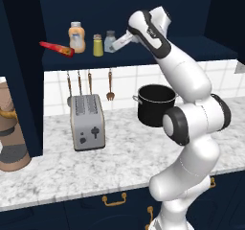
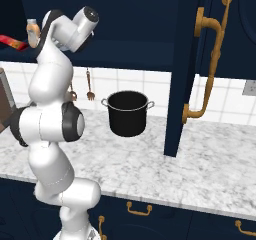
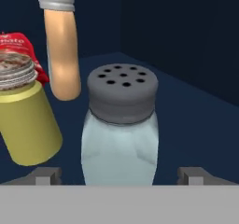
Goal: Put the shaker and condiment bottle from the counter next to their counterparts in the cabinet.
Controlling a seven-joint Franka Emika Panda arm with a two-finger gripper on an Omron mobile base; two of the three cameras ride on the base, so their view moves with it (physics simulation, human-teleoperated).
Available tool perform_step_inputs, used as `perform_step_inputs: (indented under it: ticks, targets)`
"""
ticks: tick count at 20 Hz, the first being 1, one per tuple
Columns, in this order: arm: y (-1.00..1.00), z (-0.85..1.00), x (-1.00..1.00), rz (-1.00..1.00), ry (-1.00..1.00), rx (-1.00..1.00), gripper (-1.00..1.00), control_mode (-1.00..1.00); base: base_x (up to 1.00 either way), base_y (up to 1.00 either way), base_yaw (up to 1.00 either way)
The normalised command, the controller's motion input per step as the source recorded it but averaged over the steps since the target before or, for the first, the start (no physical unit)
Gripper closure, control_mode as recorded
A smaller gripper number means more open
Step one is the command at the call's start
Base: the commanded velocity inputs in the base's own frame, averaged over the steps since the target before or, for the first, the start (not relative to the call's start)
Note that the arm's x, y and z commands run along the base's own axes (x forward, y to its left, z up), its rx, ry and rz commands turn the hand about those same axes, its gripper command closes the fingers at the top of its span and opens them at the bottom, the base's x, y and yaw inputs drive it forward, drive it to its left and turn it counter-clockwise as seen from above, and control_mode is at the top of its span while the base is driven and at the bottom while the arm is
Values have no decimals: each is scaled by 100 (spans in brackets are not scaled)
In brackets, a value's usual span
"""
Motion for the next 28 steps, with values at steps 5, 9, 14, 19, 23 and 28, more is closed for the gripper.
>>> perform_step_inputs:
  ticks: [5, 9, 14, 19, 23, 28]
  targets:
    - [-11, 0, -16, 0, 0, 0, -100, -100, 0, 0, 0]
    - [-13, 0, -21, -2, 0, 0, -100, -100, 0, 0, 0]
    - [-13, 0, -23, -3, -2, 0, -100, -100, 0, 0, 0]
    - [-14, 0, -20, -4, -5, 0, -100, -100, 0, 0, 0]
    - [-11, 0, -24, -4, -9, 0, -100, -100, 0, 0, 0]
    - [-9, 0, -30, -4, -8, 0, -100, -100, 0, 0, 0]
